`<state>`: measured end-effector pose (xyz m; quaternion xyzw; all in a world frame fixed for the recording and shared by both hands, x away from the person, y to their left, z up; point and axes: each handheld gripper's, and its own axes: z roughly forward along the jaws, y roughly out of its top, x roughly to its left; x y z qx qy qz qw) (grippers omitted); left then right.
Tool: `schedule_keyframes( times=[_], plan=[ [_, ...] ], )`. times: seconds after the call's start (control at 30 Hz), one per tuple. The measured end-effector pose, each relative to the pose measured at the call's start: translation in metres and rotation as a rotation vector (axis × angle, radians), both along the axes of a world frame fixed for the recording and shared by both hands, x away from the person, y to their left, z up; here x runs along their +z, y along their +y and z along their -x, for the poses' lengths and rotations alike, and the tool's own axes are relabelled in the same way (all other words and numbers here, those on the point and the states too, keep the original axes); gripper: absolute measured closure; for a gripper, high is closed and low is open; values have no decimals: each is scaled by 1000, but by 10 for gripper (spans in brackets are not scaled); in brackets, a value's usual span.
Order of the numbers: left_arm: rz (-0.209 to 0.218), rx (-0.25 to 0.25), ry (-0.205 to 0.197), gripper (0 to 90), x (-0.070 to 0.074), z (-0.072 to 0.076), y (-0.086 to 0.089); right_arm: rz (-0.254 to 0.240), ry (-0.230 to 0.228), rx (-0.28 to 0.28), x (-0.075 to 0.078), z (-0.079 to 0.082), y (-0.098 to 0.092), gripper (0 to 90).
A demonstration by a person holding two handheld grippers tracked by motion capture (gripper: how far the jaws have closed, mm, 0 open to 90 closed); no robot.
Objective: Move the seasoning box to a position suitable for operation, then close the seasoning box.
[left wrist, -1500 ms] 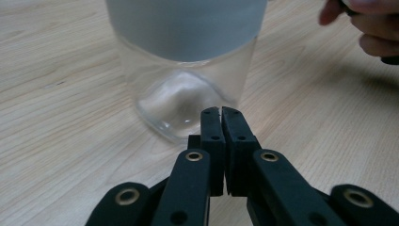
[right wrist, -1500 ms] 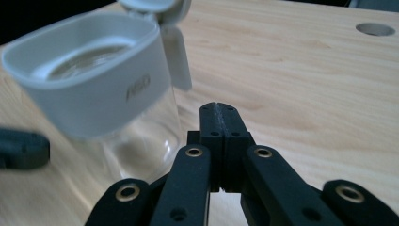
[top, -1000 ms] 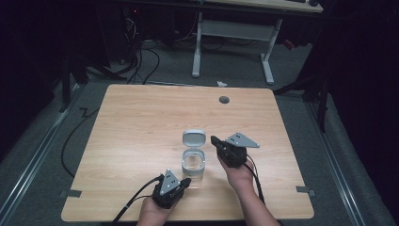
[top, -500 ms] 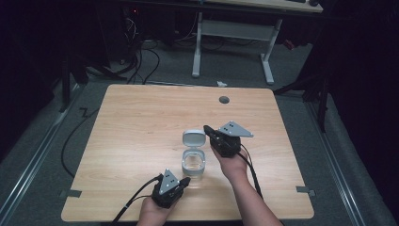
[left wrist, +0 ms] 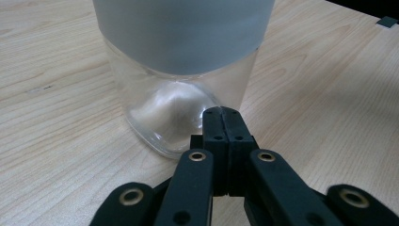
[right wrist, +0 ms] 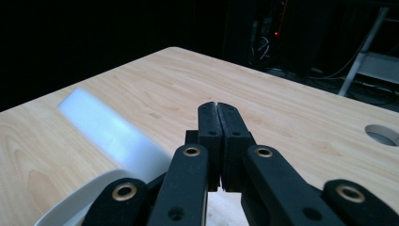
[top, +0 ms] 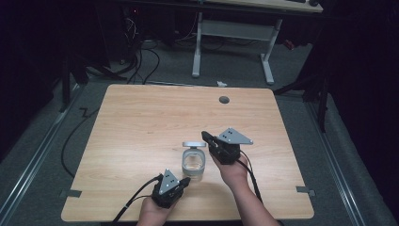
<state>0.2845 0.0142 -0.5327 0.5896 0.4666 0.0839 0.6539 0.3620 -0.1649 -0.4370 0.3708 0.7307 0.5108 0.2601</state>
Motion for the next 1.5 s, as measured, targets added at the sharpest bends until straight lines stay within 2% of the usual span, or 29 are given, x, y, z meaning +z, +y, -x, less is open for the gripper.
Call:
schedule_keyframes(
  times=[0.23,0.47,0.5,0.53,0.57,0.63,0.67,0.7,0.73,0.77,0.8,1.0,1.03,1.07,1.13,1.17,1.2,1.23,1.27,1.3,1.33,1.37,1.43,1.5],
  plan=[
    [9,-1,0,897,0,0,1,4,5,21,-16,24,0,882],
    [19,-2,1,869,1,0,3,2,12,19,-20,30,-5,869],
    [1,-7,28,861,2,1,4,1,8,16,-19,31,-7,860],
    [1,-7,28,852,2,1,4,1,8,16,-19,31,-7,860],
    [-7,-16,25,838,8,5,9,1,6,12,-17,31,-11,850],
    [-36,-7,-9,820,12,7,18,-4,6,2,-16,31,-16,839],
    [-36,-7,-9,811,12,7,18,-4,6,2,-16,31,-16,839],
    [-45,11,-27,796,17,4,33,-6,9,-9,-17,31,-23,828],
    [-45,11,-27,773,17,4,33,-6,9,-9,-17,31,-23,828],
    [-45,46,-35,754,19,-4,50,-11,20,-27,-20,30,-29,810],
    [-45,46,-35,741,19,-4,50,-11,20,-27,-20,30,-29,810],
    [-67,210,-28,653,14,-32,104,3,62,-107,-36,29,-54,689],
    [-56,253,-9,650,12,-39,118,14,74,-147,-44,29,-65,647],
    [-52,269,-5,650,11,-41,124,22,78,-167,-48,30,-72,636],
    [-42,282,-2,649,12,-43,128,23,87,-187,-52,31,-79,627],
    [-36,300,-6,641,12,-45,132,20,110,-220,-59,35,-94,602],
    [-36,300,-6,635,12,-45,132,20,110,-220,-59,35,-94,602],
    [-35,312,-7,629,11,-46,135,30,123,-245,-66,40,-108,573],
    [-35,312,-7,622,11,-46,135,30,123,-245,-66,40,-108,573],
    [-41,325,-11,611,11,-49,138,38,135,-273,-73,48,-121,553],
    [-41,325,-11,604,11,-49,138,38,135,-273,-73,48,-121,553],
    [-41,339,-10,600,10,-50,142,36,139,-310,-79,55,-133,540],
    [-43,345,-11,594,10,-51,145,41,146,-317,-81,57,-137,530],
    [-40,362,-14,579,11,-51,149,92,151,-342,-86,60,-145,508]
  ],
)
